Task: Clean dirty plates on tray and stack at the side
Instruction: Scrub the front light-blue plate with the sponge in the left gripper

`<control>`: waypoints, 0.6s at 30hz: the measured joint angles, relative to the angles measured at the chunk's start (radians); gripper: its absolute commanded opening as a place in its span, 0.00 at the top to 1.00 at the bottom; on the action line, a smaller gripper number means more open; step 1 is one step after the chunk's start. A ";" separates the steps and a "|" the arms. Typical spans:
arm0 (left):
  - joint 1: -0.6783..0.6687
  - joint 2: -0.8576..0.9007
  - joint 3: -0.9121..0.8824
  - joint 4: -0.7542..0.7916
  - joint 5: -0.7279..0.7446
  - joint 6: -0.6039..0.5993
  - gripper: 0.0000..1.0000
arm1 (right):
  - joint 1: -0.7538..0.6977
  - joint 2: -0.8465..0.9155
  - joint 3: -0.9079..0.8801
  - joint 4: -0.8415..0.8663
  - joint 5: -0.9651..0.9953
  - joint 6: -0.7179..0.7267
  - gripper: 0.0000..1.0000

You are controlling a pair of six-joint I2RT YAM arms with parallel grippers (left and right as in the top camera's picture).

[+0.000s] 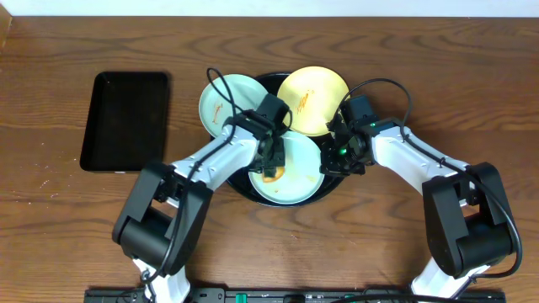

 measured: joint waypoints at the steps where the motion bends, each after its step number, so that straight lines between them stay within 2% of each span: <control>1: 0.008 0.000 0.000 -0.021 0.045 0.000 0.93 | 0.000 0.000 0.000 0.000 0.000 0.000 0.99; 6: -0.002 0.000 -0.004 -0.031 0.214 -0.007 0.93 | 0.000 0.000 0.000 0.000 0.001 0.000 0.99; 10: -0.034 0.005 -0.011 0.067 0.285 -0.012 0.93 | 0.000 0.000 0.000 0.000 0.001 -0.001 0.99; 13: -0.050 0.008 -0.011 0.124 0.266 -0.012 0.92 | 0.000 0.000 0.000 0.000 0.001 -0.001 0.99; 18: -0.032 0.008 -0.011 0.137 0.139 -0.012 0.93 | 0.000 0.000 0.000 -0.002 0.000 -0.004 0.99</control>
